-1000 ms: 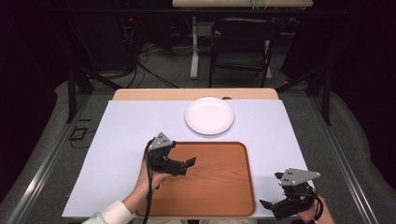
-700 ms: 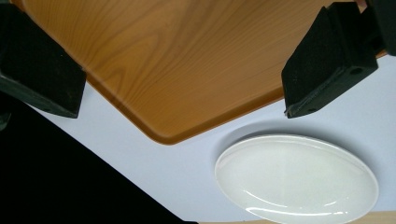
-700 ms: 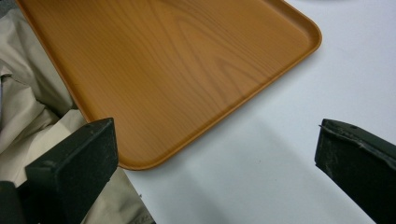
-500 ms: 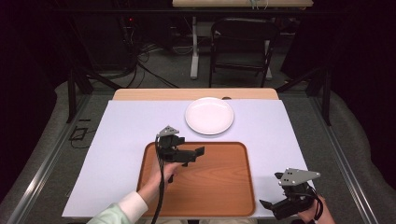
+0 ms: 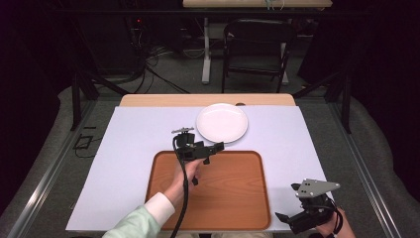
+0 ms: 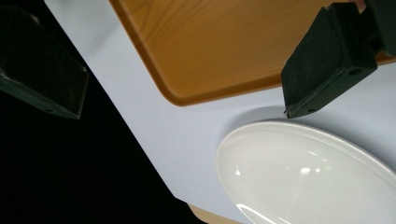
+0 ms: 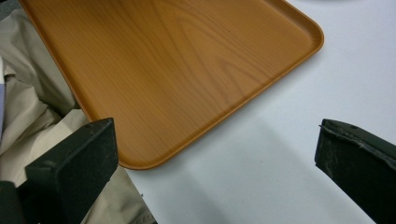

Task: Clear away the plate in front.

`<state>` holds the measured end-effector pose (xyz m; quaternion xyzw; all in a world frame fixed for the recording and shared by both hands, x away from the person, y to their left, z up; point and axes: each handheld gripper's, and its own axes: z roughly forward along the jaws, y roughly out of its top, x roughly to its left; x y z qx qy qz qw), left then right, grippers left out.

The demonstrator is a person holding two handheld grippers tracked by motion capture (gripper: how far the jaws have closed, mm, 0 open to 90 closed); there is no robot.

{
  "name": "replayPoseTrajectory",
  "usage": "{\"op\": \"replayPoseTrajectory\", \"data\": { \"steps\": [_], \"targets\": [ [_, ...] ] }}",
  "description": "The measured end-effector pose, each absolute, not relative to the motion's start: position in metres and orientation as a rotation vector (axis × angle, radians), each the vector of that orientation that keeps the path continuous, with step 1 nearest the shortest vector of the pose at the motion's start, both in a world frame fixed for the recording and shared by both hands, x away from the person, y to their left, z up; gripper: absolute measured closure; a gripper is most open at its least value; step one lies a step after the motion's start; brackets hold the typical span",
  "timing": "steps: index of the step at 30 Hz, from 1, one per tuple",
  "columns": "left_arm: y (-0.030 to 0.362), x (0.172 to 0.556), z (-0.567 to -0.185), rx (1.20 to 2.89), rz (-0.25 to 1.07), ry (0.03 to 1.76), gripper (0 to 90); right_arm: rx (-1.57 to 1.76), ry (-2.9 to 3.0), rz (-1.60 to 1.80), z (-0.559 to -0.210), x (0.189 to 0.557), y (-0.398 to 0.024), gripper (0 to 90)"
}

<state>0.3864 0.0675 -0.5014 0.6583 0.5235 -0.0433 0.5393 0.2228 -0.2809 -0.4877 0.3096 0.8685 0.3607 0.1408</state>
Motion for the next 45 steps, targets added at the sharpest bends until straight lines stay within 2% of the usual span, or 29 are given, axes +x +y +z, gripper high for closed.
{"op": "replayPoseTrajectory", "data": {
  "steps": [15,42,45],
  "targets": [
    [0.056,0.419,-0.524,1.417,-0.218,1.431,0.6,0.89,2.514,1.047,-0.488,0.223,-0.281,0.0],
    [0.041,0.447,-0.544,1.227,-0.249,1.687,0.9,0.883,2.518,1.049,-0.488,0.223,-0.281,0.0],
    [0.041,0.453,-0.545,1.206,-0.247,1.724,5.2,0.884,2.518,1.045,-0.488,0.223,-0.281,0.0]
  ]
}}
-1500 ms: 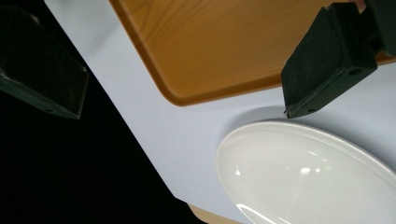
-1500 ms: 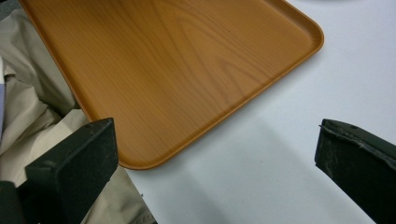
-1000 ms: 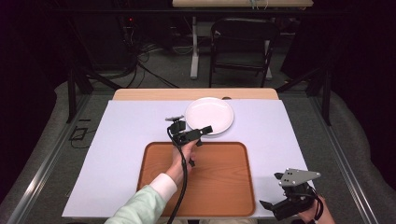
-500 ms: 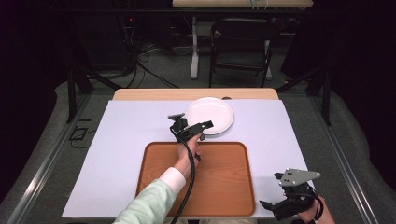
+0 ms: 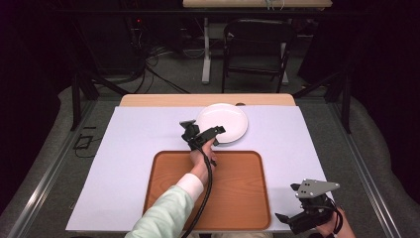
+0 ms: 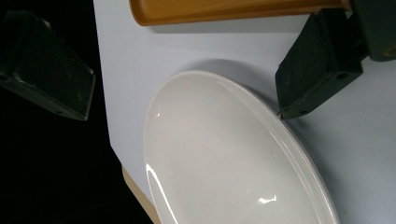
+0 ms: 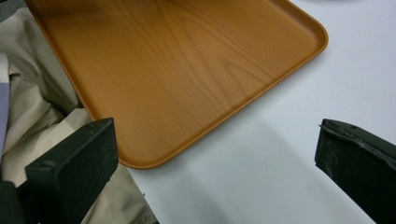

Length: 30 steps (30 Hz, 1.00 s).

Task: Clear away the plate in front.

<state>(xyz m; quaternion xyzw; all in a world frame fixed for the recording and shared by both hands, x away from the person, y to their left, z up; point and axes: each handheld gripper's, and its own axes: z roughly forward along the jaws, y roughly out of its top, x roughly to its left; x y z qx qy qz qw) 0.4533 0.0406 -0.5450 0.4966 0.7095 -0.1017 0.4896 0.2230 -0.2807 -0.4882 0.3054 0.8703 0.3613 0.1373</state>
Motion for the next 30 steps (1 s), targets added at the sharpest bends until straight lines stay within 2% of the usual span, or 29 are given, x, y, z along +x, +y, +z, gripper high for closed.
{"op": "replayPoseTrajectory", "data": {
  "steps": [7,9,10,12,13,24,30],
  "targets": [
    [0.042,0.461,-0.549,1.155,-0.222,1.792,9.4,0.881,2.519,1.045,-0.488,0.223,-0.281,0.0],
    [0.044,0.461,-0.549,1.141,-0.203,1.813,17.3,0.879,2.519,1.046,-0.488,0.223,-0.281,0.0],
    [0.046,0.462,-0.551,1.14,-0.207,1.83,17.3,0.879,2.519,1.046,-0.488,0.223,-0.281,0.0],
    [0.05,0.463,-0.558,1.108,-0.213,1.873,31.1,0.879,2.52,1.047,-0.488,0.223,-0.281,0.0],
    [0.051,0.462,-0.56,1.097,-0.191,1.871,33.7,0.879,2.52,1.046,-0.488,0.223,-0.281,0.0],
    [0.049,0.463,-0.565,1.068,-0.196,1.856,43.7,0.876,2.522,1.045,-0.488,0.224,-0.281,0.0],
    [0.047,0.462,-0.566,1.075,-0.169,1.857,45.9,0.874,2.526,1.045,-0.489,0.224,-0.281,0.0]
  ]
}}
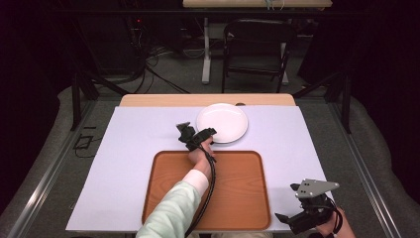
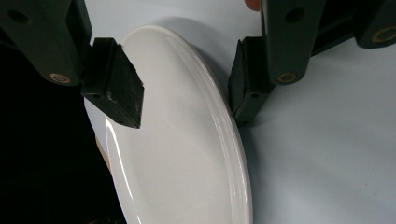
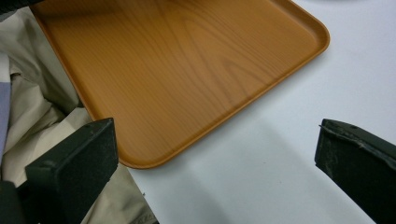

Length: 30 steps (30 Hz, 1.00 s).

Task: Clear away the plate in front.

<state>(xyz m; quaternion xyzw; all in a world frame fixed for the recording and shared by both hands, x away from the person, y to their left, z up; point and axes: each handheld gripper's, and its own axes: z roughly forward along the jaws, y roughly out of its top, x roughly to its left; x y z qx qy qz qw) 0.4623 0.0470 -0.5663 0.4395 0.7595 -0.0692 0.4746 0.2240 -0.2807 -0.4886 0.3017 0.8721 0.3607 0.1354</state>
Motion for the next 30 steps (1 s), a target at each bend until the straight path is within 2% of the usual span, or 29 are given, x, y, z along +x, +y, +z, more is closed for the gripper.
{"op": "replayPoseTrajectory", "data": {
  "steps": [4,11,16,24,30],
  "targets": [
    [0.041,0.461,-0.565,1.108,-0.1,1.867,49.5,0.873,2.526,1.043,-0.488,0.224,-0.28,0.0],
    [0.041,0.46,-0.569,1.147,-0.054,1.867,69.5,0.872,2.526,1.044,-0.488,0.224,-0.28,0.0],
    [0.043,0.463,-0.571,1.165,-0.063,1.856,73.5,0.872,2.527,1.043,-0.488,0.224,-0.28,0.0],
    [0.05,0.467,-0.576,1.129,-0.146,1.81,77.1,0.876,2.529,1.045,-0.489,0.224,-0.28,0.0],
    [0.058,0.468,-0.578,1.104,-0.199,1.719,82.2,0.877,2.528,1.046,-0.489,0.225,-0.28,0.0]
  ]
}}
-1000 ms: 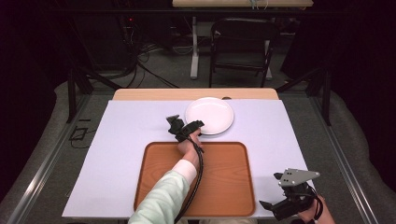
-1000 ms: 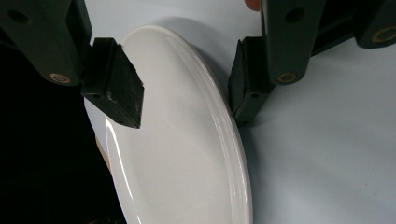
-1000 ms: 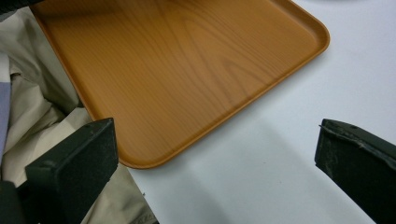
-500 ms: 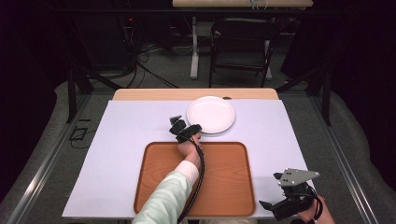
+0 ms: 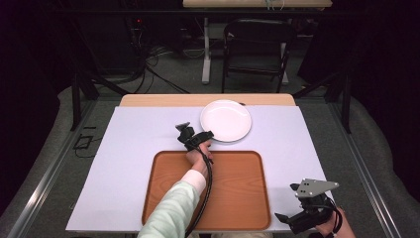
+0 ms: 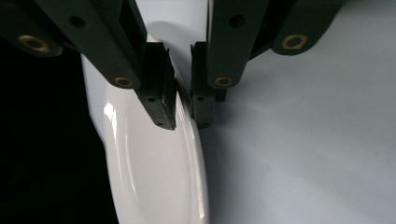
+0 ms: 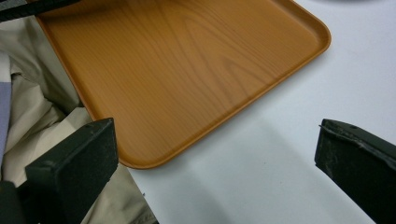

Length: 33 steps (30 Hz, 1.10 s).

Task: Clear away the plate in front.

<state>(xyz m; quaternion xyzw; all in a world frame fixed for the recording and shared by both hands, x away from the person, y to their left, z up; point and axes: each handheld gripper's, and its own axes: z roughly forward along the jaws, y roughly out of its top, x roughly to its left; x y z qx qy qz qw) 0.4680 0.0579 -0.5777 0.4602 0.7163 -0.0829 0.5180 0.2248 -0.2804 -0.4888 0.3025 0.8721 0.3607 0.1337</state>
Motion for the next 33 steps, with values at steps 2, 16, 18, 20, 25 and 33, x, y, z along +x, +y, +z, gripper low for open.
{"op": "replayPoseTrajectory", "data": {
  "steps": [2,16,18,20,25,33],
  "targets": [
    [0.06,0.471,-0.575,1.127,-0.214,1.644,86.5,0.875,2.53,1.044,-0.489,0.225,-0.28,0.0],
    [0.061,0.477,-0.551,1.293,-0.2,1.534,87.3,1.001,2.563,1.125,-0.488,0.24,-0.285,0.0],
    [0.061,0.477,-0.55,1.296,-0.205,1.531,87.2,1.037,2.563,1.139,-0.488,0.244,-0.285,0.0],
    [0.062,0.476,-0.55,1.296,-0.22,1.517,87.1,1.111,2.557,1.154,-0.487,0.254,-0.285,0.0],
    [0.068,0.474,-0.542,1.285,-0.251,1.476,87.0,1.301,2.478,1.231,-0.482,0.29,-0.29,0.0],
    [0.081,0.465,-0.515,1.274,-0.277,1.388,86.8,1.506,2.341,1.306,-0.483,0.354,-0.29,3.0]
  ]
}}
